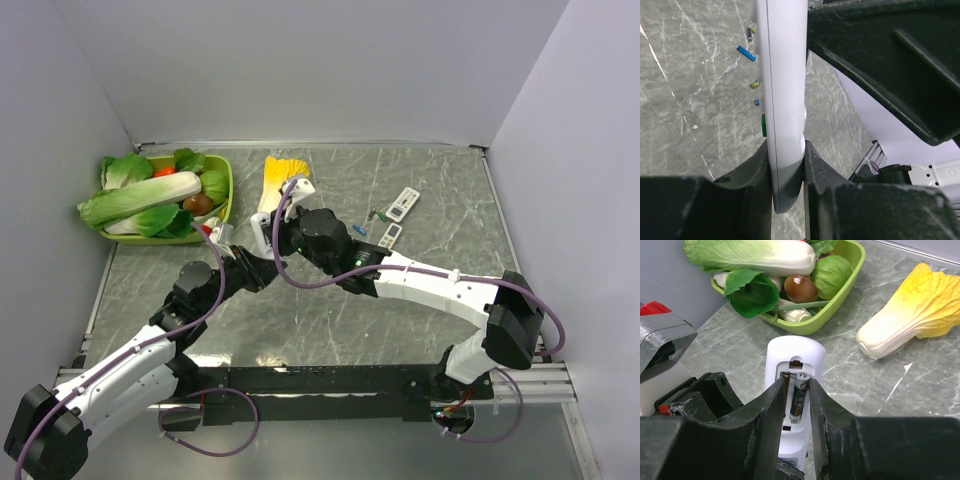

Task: Load the batteries into the remote control
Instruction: Load the battery into the remote control.

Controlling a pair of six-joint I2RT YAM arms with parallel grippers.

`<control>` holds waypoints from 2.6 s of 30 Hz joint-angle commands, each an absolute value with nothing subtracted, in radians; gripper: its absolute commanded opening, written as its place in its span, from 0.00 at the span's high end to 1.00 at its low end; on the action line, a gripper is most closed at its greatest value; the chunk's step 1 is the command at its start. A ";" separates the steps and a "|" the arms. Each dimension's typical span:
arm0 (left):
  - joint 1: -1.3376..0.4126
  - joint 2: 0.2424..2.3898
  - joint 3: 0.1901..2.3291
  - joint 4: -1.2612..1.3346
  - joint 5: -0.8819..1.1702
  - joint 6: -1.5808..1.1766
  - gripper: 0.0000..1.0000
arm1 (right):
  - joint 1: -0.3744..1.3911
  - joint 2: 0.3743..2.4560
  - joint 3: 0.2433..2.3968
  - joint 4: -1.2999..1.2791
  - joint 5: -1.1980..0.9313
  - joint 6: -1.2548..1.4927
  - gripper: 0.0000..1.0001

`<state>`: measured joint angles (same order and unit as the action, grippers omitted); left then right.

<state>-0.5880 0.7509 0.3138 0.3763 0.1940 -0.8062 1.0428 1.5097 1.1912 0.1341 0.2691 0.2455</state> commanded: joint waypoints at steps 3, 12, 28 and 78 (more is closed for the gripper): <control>-0.594 0.735 0.376 0.520 0.238 -0.790 0.99 | 1.032 1.525 1.221 0.098 0.310 0.222 0.64; -0.594 0.735 0.373 0.523 0.242 -0.793 0.99 | 1.032 1.522 1.239 0.095 0.282 0.198 0.57; -0.594 0.745 0.365 0.541 0.248 -0.804 0.99 | 1.032 1.462 1.247 0.077 0.262 0.143 0.33; -0.543 0.882 0.437 0.634 0.574 -0.762 0.99 | 0.787 1.158 1.210 -0.084 -0.500 -0.461 0.21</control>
<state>-0.5480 0.8665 0.3782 0.5789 0.4980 -0.7940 0.7872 1.1740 1.1961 -0.0441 -0.3359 -0.2962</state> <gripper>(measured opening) 0.257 0.816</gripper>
